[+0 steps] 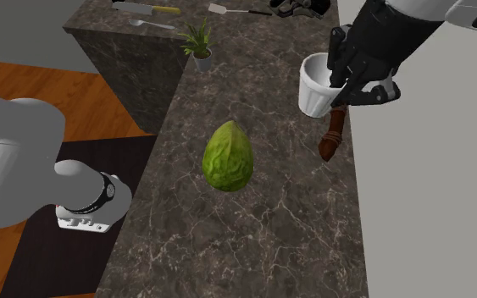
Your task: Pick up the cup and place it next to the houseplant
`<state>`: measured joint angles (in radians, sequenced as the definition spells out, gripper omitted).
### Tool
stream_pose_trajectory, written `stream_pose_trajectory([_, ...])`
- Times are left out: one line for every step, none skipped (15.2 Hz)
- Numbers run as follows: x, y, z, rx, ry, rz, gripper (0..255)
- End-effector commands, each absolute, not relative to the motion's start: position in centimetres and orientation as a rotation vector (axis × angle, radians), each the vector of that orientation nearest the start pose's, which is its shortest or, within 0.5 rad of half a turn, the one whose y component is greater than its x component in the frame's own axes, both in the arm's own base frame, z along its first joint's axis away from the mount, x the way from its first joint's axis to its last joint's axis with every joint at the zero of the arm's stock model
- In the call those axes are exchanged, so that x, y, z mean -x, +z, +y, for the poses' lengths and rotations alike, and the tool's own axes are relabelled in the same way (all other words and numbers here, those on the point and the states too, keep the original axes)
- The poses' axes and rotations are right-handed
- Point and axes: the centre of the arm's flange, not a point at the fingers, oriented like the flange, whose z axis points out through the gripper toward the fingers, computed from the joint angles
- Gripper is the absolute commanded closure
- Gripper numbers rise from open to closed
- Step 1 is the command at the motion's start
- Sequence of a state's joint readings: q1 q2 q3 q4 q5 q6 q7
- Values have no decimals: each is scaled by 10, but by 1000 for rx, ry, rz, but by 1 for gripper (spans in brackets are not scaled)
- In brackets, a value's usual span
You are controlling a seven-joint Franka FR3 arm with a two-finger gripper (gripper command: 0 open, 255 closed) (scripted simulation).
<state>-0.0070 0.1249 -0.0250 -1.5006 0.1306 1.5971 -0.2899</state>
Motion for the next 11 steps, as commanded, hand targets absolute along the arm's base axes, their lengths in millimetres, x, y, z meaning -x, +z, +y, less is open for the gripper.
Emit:
stream_pose_trajectory([-583, 588, 21, 2988, 11, -378, 255])
stream_pose_trajectory([-578, 588, 33, 2988, 11, -378, 255])
stream_pose_trajectory([-573, 588, 45, 2988, 11, -378, 255])
stream_pose_trajectory([-567, 588, 57, 2988, 11, -378, 255])
stream_pose_trajectory([-562, 588, 69, 2988, 11, -378, 255])
stream_pose_trajectory([-557, 588, 81, 2988, 11, -378, 255])
stream_pose_trajectory([-552, 588, 93, 2988, 11, -378, 255])
stream_pose_trajectory([-546, 588, 106, 2988, 11, -378, 255])
stream_pose_trajectory([-541, 588, 118, 2988, 11, -378, 255])
stream_pose_trajectory([-536, 588, 130, 2988, 11, -378, 255])
stream_pose_trajectory([-531, 588, 142, 2988, 11, -378, 255])
